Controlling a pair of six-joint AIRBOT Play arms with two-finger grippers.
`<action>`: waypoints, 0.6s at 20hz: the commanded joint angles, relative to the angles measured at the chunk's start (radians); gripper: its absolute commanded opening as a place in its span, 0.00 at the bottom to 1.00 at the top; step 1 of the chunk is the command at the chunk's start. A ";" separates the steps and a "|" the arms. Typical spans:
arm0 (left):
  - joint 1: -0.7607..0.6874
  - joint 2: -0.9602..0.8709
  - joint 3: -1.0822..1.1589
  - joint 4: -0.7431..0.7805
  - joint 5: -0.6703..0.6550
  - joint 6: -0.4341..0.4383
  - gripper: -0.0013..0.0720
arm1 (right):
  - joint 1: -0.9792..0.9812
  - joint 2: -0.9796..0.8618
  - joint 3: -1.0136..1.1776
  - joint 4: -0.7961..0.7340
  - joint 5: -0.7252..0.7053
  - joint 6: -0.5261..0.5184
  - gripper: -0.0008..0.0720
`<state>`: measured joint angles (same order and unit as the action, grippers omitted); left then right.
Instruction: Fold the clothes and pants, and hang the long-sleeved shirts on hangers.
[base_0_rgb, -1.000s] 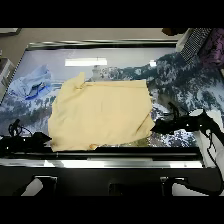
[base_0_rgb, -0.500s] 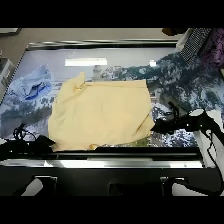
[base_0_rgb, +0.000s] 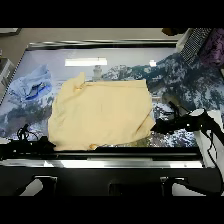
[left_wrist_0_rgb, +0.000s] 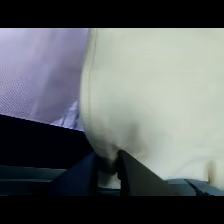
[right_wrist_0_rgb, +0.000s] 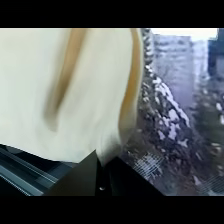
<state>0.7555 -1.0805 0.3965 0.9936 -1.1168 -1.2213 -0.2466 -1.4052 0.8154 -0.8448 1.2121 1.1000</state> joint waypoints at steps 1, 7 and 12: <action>-0.009 -0.007 0.005 -0.007 0.018 0.000 0.16 | 0.001 0.010 0.001 0.000 0.014 0.000 0.05; -0.032 -0.004 0.135 -0.142 0.018 0.010 0.04 | 0.017 0.117 0.027 0.104 -0.058 -0.042 0.05; -0.239 -0.003 0.483 -0.148 0.081 -0.064 0.04 | 0.209 0.129 0.263 -0.032 -0.180 0.080 0.05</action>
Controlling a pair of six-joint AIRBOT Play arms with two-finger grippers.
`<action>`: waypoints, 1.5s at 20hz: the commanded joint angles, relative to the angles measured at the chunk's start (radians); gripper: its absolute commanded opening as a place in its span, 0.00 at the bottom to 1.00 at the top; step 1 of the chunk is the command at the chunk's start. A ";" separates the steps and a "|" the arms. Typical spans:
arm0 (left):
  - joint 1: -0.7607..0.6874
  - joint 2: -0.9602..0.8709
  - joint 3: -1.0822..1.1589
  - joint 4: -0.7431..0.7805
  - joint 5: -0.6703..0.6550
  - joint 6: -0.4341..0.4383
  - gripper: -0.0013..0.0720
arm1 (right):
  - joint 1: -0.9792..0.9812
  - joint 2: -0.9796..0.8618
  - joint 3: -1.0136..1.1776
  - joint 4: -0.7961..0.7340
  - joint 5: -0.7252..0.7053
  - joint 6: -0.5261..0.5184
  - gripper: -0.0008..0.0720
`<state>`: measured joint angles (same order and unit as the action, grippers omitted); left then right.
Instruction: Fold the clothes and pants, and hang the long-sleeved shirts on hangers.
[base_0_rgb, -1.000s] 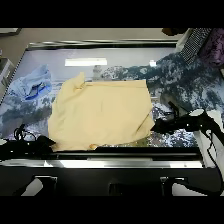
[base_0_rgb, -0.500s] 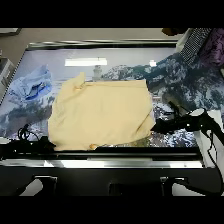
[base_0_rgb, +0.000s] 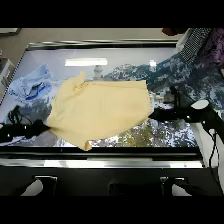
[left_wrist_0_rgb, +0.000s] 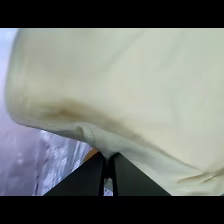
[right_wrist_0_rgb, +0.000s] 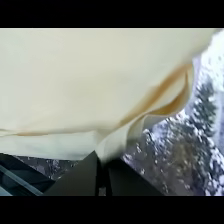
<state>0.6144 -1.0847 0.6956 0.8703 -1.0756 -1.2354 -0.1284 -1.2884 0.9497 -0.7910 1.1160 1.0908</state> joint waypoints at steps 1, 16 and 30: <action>-0.133 0.001 0.278 -0.025 0.057 -0.061 0.04 | 0.117 0.016 0.200 -0.131 -0.101 0.120 0.05; -0.216 0.285 1.295 0.611 -0.254 -0.613 0.04 | 0.145 0.566 0.796 -0.499 -0.068 0.495 0.05; -0.230 -0.027 1.045 0.434 -0.338 -0.447 0.04 | 0.145 0.113 0.795 -0.556 0.206 0.637 0.05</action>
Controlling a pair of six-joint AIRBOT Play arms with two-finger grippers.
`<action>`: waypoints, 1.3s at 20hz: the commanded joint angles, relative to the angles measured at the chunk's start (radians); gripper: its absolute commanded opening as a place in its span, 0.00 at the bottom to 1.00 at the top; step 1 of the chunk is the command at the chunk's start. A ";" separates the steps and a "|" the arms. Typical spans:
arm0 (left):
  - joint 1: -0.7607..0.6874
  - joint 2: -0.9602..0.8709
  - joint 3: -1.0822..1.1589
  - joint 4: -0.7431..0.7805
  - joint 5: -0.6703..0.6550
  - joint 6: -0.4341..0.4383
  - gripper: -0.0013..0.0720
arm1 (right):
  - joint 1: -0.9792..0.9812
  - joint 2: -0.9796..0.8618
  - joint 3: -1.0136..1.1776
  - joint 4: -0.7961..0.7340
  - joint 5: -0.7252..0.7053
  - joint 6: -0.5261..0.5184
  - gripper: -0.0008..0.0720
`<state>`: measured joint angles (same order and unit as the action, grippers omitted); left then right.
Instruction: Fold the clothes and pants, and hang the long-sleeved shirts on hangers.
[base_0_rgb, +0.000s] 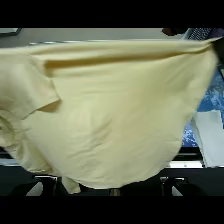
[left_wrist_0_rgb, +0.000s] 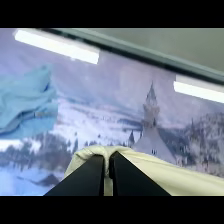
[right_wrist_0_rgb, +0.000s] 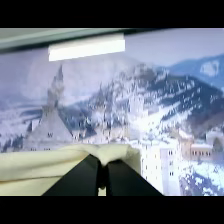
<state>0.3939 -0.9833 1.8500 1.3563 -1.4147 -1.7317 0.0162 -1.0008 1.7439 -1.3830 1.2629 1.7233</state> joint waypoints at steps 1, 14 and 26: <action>-0.025 -0.190 -0.159 -0.054 0.040 0.049 0.04 | 0.001 -0.253 0.001 0.036 0.039 0.000 0.05; -0.196 -0.782 -0.227 -0.055 0.693 0.142 0.04 | -0.002 -0.770 0.002 -0.048 -0.433 -0.006 0.05; -0.161 -0.802 -0.194 -0.043 0.092 0.269 0.04 | 0.000 -0.798 0.001 -0.097 0.015 -0.021 0.05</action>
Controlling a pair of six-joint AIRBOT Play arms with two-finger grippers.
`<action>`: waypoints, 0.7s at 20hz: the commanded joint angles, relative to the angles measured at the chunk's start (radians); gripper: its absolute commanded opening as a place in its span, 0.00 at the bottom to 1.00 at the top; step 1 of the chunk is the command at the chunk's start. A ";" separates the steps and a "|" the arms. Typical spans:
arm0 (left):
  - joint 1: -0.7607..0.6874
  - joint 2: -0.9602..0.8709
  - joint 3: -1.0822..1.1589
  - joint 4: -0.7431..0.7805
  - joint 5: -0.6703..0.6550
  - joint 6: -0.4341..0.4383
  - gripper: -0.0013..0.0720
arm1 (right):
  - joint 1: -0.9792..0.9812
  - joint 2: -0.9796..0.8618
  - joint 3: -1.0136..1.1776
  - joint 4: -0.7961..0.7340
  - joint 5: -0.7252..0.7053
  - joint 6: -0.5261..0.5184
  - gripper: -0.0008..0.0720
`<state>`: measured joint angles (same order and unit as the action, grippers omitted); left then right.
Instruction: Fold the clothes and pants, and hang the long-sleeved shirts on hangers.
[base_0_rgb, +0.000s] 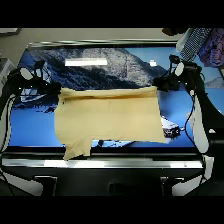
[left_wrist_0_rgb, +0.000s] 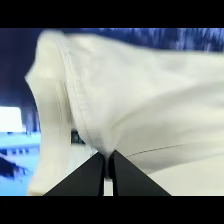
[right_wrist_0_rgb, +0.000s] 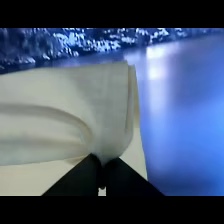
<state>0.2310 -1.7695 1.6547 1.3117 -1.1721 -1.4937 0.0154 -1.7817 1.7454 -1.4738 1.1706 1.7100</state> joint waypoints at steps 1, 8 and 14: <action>0.003 -0.019 -0.005 0.006 -0.156 0.031 0.04 | 0.000 -0.030 -0.001 -0.004 0.136 -0.008 0.05; 0.002 -0.040 -0.011 0.016 -0.156 0.032 0.04 | 0.000 -0.094 -0.001 0.019 0.215 -0.008 0.05; 0.008 -0.056 -0.010 0.023 -0.161 0.028 0.18 | 0.000 -0.105 0.000 -0.014 0.253 -0.018 0.44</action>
<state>0.2344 -1.8229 1.6444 1.3285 -1.3258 -1.4620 0.0151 -1.8812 1.7454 -1.4647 1.3865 1.6985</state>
